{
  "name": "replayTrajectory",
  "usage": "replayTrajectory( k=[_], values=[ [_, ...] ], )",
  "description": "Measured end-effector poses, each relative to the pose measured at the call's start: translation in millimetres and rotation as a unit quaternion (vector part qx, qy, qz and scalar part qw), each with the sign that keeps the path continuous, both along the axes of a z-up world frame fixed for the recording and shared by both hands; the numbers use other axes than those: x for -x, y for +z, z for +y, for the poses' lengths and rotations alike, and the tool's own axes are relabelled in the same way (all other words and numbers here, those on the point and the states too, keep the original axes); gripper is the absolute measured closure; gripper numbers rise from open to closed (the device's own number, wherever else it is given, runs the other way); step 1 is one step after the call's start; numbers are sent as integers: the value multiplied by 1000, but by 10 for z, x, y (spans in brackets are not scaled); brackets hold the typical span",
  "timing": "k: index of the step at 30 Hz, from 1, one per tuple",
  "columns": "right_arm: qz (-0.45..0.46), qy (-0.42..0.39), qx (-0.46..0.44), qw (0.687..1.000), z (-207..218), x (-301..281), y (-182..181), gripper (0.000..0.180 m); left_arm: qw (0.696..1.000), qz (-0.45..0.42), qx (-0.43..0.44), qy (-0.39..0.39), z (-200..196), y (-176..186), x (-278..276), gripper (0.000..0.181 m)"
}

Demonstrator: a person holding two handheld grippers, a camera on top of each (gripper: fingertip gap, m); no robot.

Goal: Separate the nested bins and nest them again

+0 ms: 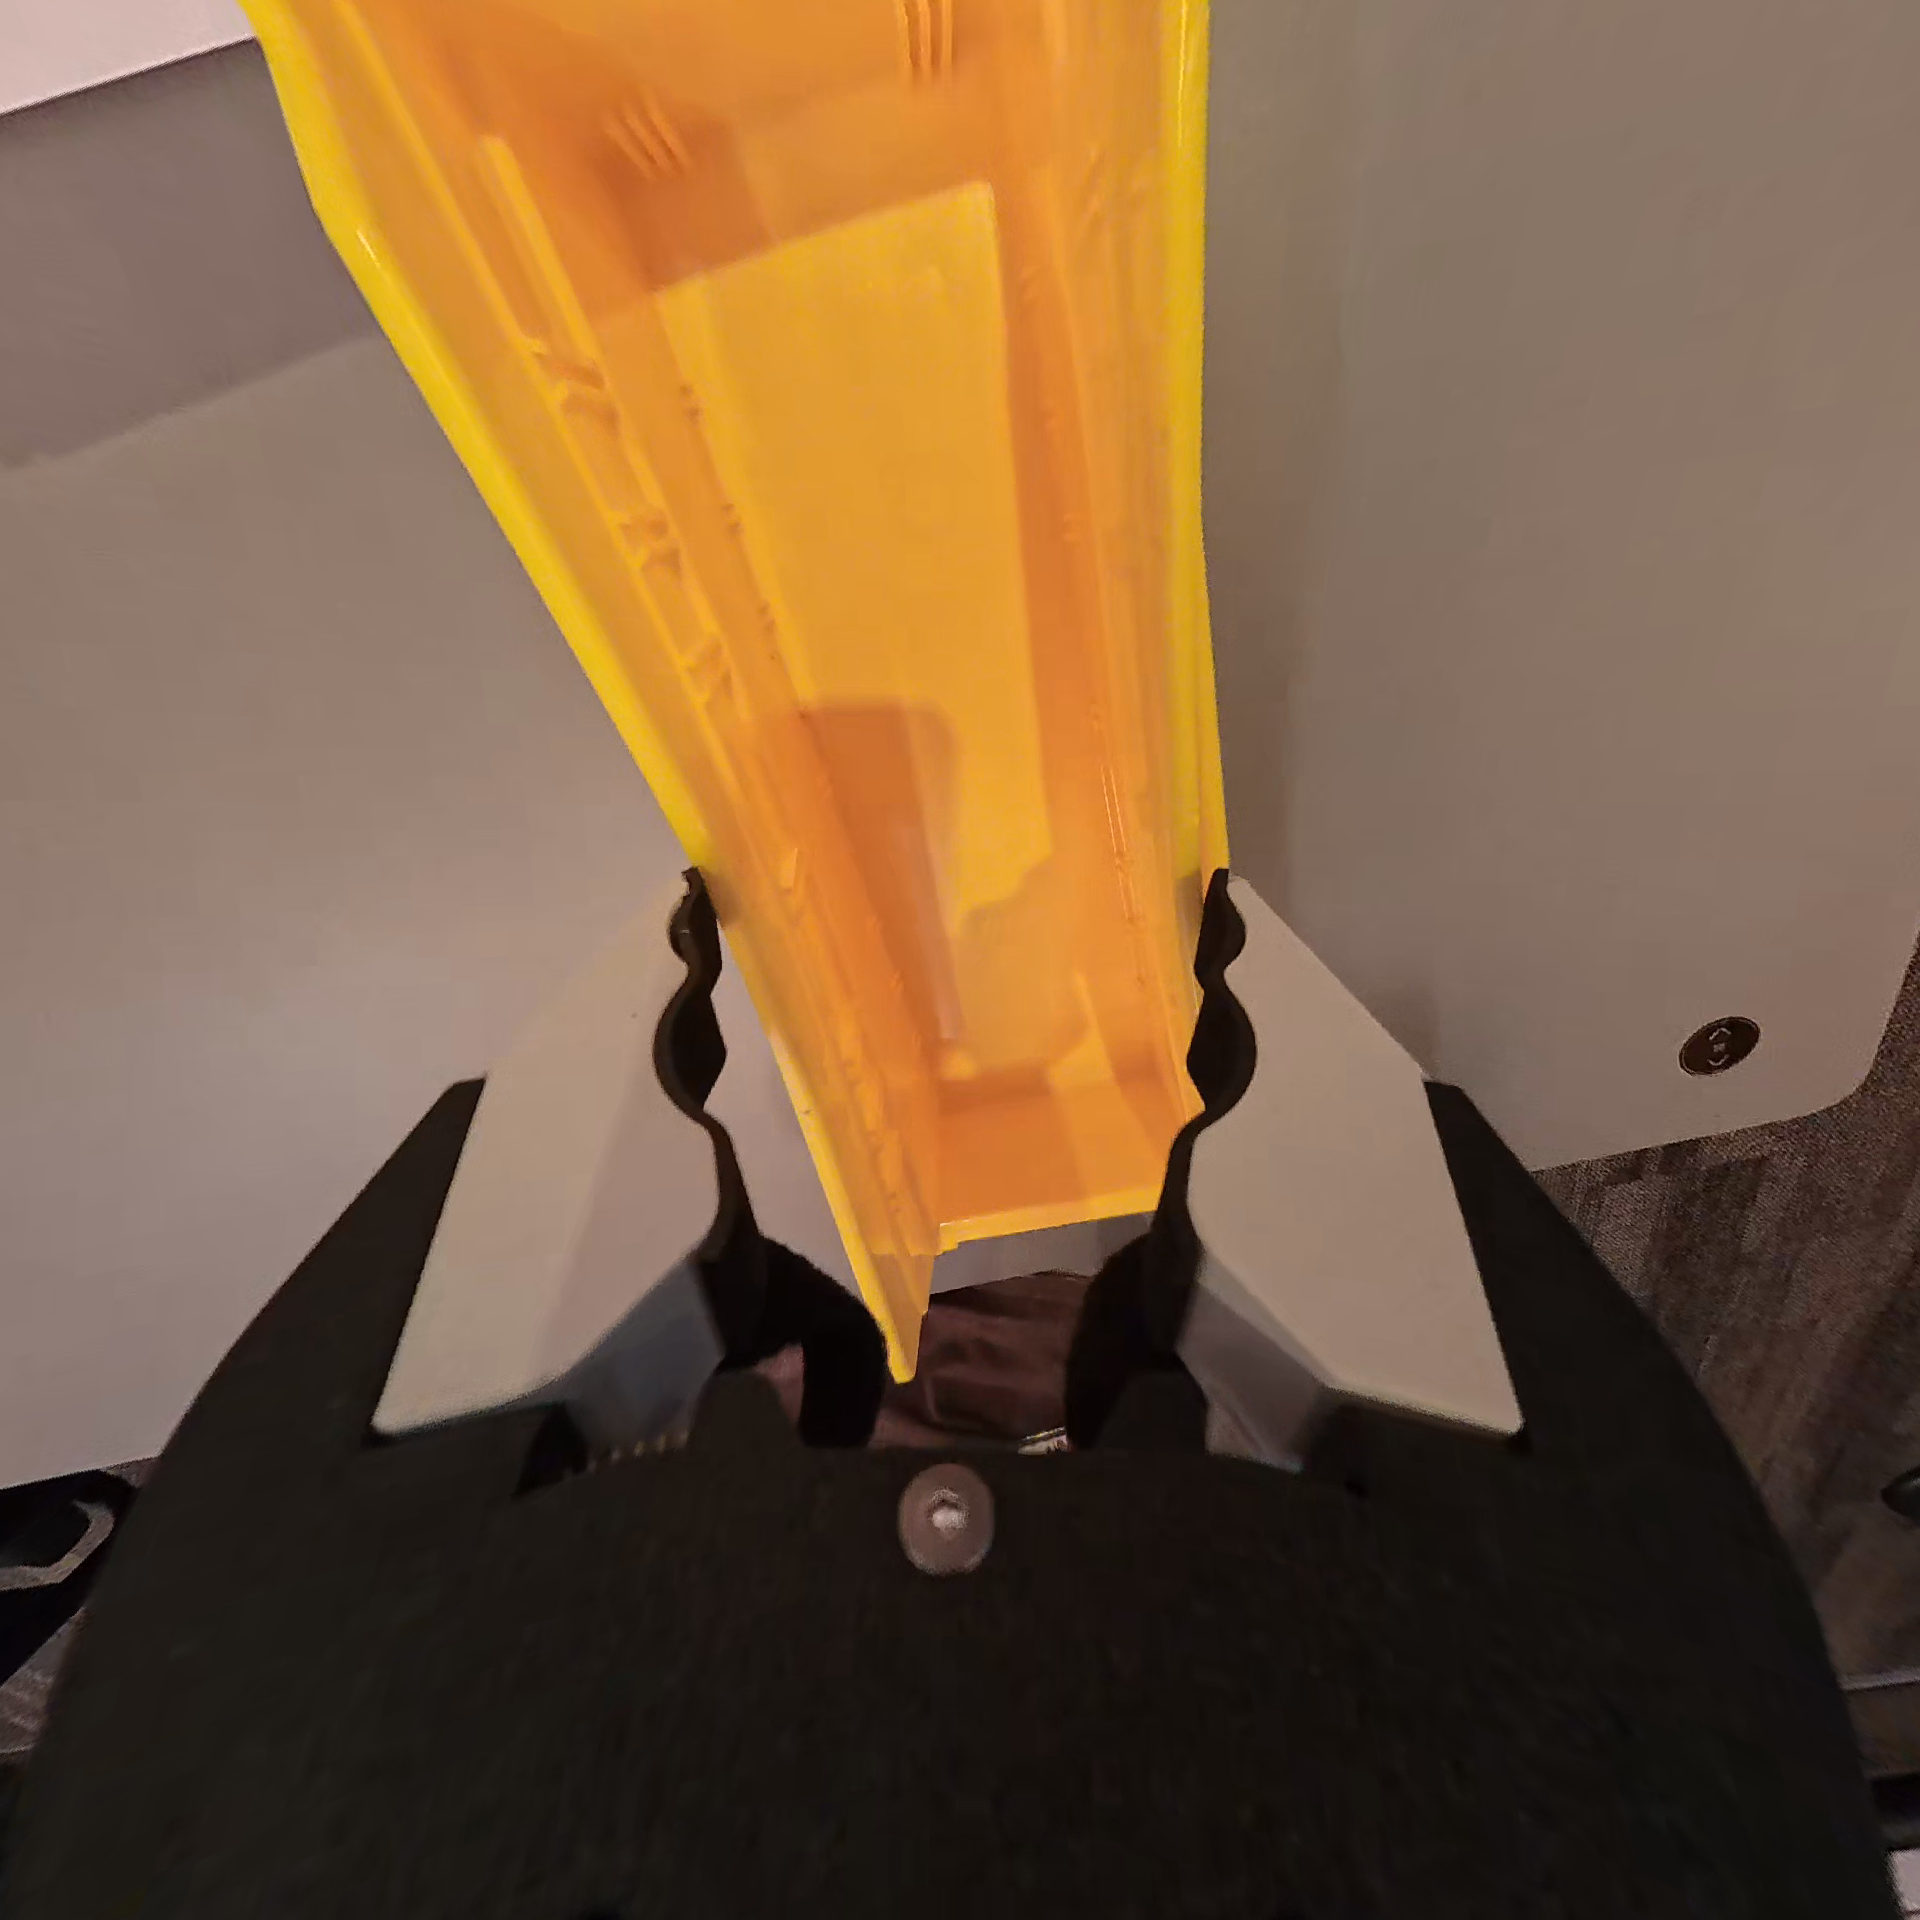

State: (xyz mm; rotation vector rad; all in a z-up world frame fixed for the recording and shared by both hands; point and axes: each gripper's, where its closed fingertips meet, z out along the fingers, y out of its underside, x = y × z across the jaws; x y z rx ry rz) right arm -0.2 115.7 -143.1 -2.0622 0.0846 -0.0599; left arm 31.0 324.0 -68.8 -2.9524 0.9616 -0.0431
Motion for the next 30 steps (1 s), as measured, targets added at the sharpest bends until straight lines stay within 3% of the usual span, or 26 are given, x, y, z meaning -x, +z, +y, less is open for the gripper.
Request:
replayTrajectory(
  k=[14, 19, 25, 30],
  values=[
    [4, 2, 1, 1000, 2, 15, -5, 138, 1000, -11, 0, -15, -54, 527, 11, 90],
    [1, 5, 6, 1000, 1, 37, -23, 138, 999, -27, -4, -19, 1, 920, 156, 90],
    [-5, 2, -7, 1000, -10, 53, 38, 138, 999, -9, -42, -20, 400, 1437, 855, 88],
    [-2, -2, -24, 1000, -18, 53, 121, 139, 998, 26, -59, -10, 784, 1416, 1827, 87]
  ],
)
